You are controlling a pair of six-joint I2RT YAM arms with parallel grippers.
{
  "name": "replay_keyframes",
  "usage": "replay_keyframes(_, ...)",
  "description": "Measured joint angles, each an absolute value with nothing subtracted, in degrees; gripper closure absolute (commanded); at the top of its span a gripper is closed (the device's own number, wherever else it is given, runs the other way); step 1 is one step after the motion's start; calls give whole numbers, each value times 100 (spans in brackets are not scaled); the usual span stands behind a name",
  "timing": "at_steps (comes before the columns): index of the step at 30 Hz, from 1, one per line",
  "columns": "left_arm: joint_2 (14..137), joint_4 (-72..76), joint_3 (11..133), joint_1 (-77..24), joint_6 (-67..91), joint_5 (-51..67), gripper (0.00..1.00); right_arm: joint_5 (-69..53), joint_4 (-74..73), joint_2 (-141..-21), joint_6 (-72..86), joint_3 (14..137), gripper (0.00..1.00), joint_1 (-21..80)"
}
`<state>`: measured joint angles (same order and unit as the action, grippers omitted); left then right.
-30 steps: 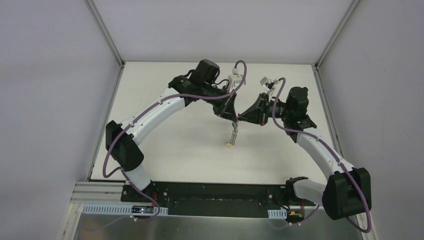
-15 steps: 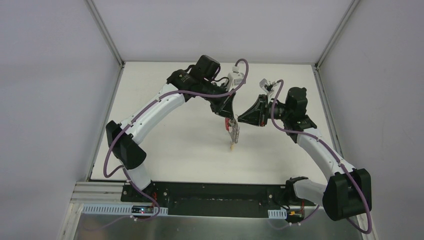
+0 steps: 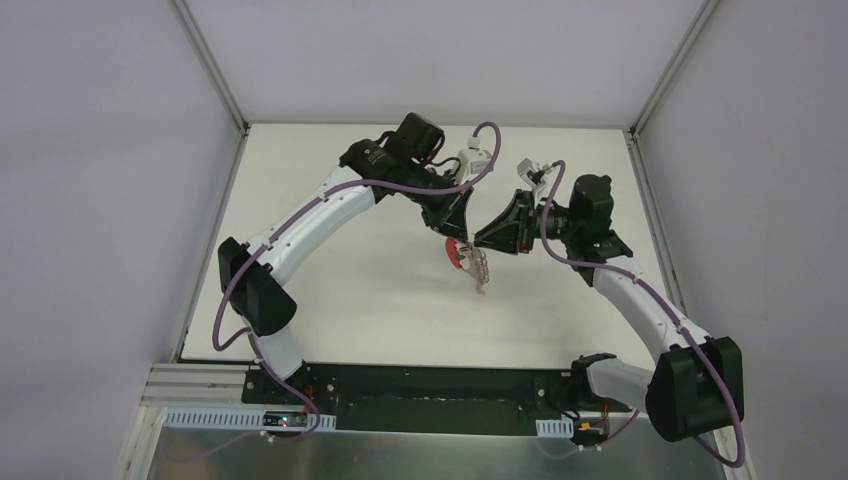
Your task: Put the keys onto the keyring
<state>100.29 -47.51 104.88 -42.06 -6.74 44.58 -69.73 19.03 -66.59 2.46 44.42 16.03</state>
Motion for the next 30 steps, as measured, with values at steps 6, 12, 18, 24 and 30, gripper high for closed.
replay_keyframes(6, 10077, -4751, 10488, -4248, -679, 4508, 100, -6967, 1903, -6659, 228, 4442, 75, 1678)
replay_keyframes(12, 10125, -4786, 10488, -4278, -690, 4589, 100, -6963, 1896, -6659, 222, 4442, 94, 1706)
replay_keyframes(18, 10125, -4812, 10488, -4278, -692, 4609, 100, -6943, 1859, -6661, 200, 4442, 100, 1712)
replay_keyframes(24, 10079, -4635, 10357, -4270, -707, 4606, 74, -6960, 1850, -6661, 233, 4456, 100, 1706)
replay_keyframes(30, 9710, -4174, 9701, -4189, -755, 4606, 57, -6991, 1817, -6661, 290, 4477, 100, 1691)
